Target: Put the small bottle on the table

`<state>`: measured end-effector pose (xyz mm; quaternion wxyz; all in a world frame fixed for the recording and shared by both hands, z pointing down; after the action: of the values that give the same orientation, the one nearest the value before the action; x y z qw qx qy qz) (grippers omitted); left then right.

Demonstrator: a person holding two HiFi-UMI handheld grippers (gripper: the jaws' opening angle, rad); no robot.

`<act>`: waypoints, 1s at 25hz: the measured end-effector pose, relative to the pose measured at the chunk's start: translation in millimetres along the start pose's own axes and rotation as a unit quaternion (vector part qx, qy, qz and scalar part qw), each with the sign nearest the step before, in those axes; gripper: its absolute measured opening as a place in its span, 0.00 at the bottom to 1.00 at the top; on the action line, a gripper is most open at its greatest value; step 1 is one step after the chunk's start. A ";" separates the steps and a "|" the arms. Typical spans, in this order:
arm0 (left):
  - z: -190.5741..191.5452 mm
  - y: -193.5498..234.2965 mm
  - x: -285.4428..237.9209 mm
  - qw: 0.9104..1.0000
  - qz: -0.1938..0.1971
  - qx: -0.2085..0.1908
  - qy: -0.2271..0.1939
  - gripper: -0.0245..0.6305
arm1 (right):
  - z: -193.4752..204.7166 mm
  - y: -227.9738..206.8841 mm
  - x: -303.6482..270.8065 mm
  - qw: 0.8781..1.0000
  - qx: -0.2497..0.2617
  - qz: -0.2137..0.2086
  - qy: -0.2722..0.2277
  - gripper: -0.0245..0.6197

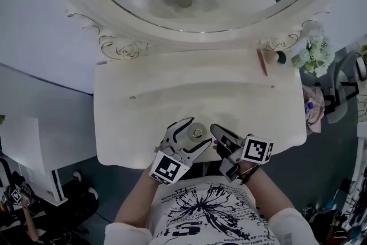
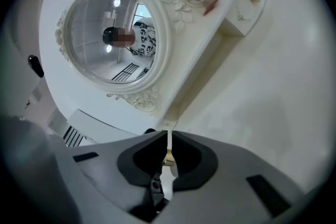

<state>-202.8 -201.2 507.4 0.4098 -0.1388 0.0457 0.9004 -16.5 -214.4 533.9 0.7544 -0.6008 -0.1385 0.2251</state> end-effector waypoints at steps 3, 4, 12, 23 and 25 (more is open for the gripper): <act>-20.8 7.6 11.0 0.998 -0.046 -0.009 -0.043 0.47 | -8.2 20.7 3.9 0.997 0.078 0.015 0.001 0.09; -26.1 11.3 14.8 0.996 -0.071 -0.008 -0.052 0.35 | -10.9 27.9 4.9 0.994 0.108 0.021 0.001 0.08; -56.1 34.4 39.3 0.983 -0.184 -0.001 -0.017 0.07 | -26.9 82.1 4.0 0.942 0.330 0.059 -0.015 0.07; -83.1 56.2 71.3 0.967 -0.249 0.039 -0.031 0.07 | -25.2 122.6 -2.4 0.825 0.553 0.110 -0.046 0.06; -84.9 55.4 74.2 0.966 -0.251 0.039 -0.035 0.07 | -22.9 125.9 -0.5 0.817 0.565 0.110 -0.043 0.06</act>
<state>-272.7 -200.5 403.0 0.6293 -0.0982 0.0300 0.7703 -27.8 -211.7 406.4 0.9248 -0.0704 0.0476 0.3708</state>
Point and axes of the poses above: the fingertips, and each gripper's own axes: x backward along the fingers, y to its left, z out of its underside, the point moved 10 cm from there along x, backward along the fingers, and after that the axes turned 14 degrees about -z, right-handed, at the moved point
